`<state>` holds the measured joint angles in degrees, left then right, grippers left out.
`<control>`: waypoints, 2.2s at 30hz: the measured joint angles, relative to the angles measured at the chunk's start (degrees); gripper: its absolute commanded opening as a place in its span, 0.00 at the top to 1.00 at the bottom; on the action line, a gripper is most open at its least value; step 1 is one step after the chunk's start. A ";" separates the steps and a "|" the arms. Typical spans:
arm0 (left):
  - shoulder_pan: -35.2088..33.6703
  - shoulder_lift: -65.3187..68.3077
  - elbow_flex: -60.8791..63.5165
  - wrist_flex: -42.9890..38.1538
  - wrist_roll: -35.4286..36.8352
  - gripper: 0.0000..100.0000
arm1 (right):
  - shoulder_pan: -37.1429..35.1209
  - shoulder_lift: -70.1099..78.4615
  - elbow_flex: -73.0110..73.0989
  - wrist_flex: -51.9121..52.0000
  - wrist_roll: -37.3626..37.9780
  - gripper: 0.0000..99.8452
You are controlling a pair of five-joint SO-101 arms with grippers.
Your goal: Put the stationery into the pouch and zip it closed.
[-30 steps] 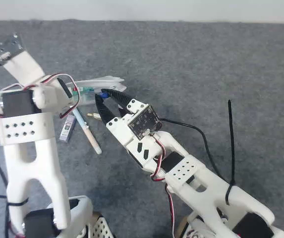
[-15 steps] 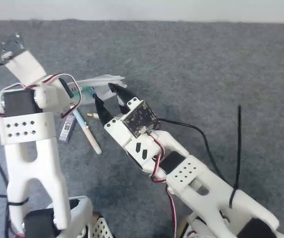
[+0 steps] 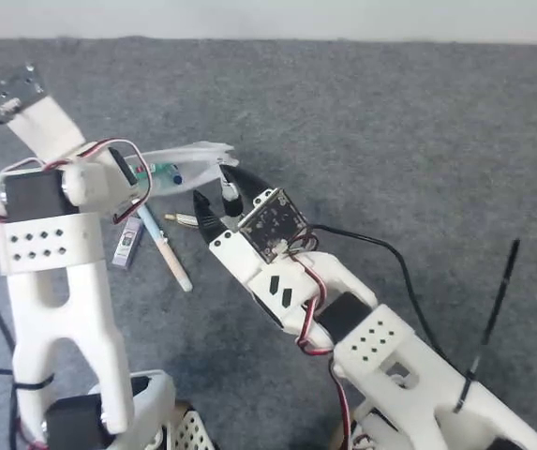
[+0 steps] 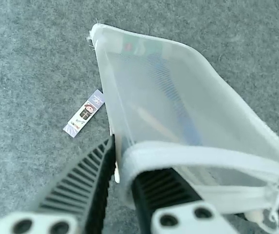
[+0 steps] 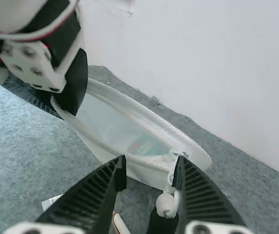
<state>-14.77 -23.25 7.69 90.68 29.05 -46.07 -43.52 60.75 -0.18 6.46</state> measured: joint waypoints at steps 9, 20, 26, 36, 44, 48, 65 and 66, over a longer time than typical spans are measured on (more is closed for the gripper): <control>0.00 0.00 0.00 0.00 0.00 0.99 | 0.00 -5.10 -7.38 18.02 0.00 0.83; 0.00 0.00 0.00 0.00 0.00 0.99 | 0.09 -5.10 -15.47 33.32 0.00 0.83; -1.23 0.00 0.00 0.00 0.00 0.99 | 0.09 -5.10 -24.00 47.12 0.00 0.83; -7.21 0.00 0.00 -2.29 0.00 0.99 | 0.09 -5.19 -28.66 58.02 0.00 0.83; -15.38 0.00 0.00 -4.57 3.52 0.99 | 0.09 -4.84 -28.66 58.20 0.00 0.83; -19.16 0.00 0.00 -4.57 4.75 0.99 | 0.09 0.09 -29.45 58.20 0.00 0.83; -27.08 0.00 -0.09 -4.75 4.84 0.99 | 2.81 28.75 -41.41 58.20 5.27 0.83; -27.87 0.00 -0.09 -4.75 4.84 0.99 | 2.81 30.24 -42.55 58.20 5.45 0.83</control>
<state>-42.64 -23.25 7.60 85.93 33.89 -43.25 -13.27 18.20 58.02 11.91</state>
